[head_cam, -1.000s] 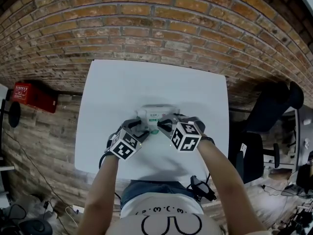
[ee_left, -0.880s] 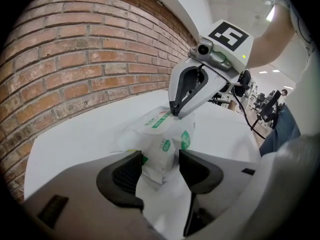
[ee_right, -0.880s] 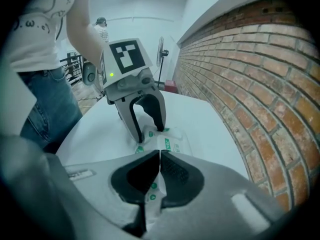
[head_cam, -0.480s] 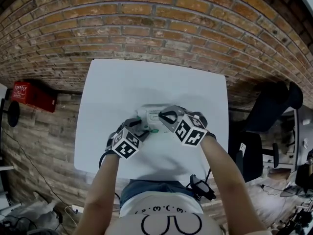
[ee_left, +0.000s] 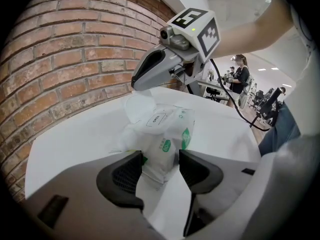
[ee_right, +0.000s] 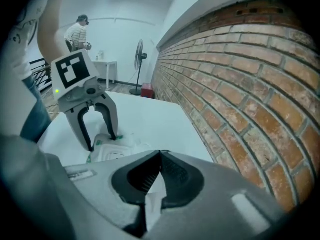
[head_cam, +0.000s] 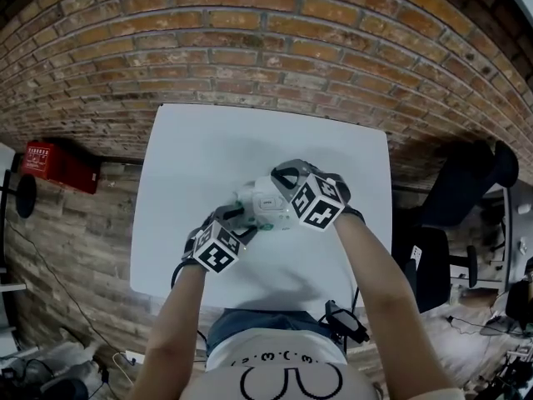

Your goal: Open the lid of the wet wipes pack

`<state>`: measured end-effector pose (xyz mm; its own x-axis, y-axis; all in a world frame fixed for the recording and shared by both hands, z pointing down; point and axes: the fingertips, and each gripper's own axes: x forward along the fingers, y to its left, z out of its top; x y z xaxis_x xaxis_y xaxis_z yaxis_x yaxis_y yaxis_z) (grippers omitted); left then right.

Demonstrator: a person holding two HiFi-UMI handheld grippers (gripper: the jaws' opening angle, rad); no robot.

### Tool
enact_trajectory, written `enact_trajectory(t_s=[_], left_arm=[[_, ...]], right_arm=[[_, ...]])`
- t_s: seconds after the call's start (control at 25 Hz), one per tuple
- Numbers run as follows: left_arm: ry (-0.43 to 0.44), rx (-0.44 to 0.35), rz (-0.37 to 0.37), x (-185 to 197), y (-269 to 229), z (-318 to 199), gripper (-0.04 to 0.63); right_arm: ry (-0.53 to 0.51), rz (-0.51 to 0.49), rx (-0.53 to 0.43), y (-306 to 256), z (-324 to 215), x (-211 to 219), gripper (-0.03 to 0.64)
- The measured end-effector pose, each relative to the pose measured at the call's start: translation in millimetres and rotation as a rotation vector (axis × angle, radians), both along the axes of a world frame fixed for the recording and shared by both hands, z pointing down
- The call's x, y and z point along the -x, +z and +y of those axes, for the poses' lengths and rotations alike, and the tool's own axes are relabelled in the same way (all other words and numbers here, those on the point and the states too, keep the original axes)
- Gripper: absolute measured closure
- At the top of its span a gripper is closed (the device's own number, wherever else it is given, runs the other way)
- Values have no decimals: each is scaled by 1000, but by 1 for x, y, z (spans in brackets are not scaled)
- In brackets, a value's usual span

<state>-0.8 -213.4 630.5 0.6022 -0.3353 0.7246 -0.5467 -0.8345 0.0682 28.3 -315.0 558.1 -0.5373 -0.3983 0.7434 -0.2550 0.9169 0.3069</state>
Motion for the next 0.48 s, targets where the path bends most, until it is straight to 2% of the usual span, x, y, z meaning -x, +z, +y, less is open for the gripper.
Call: enact_trajectory(t_s=[0.48], left_arm=[[-9, 21, 1, -1, -2, 0, 364]], right_arm=[[138, 42, 42, 28, -27, -6, 614]])
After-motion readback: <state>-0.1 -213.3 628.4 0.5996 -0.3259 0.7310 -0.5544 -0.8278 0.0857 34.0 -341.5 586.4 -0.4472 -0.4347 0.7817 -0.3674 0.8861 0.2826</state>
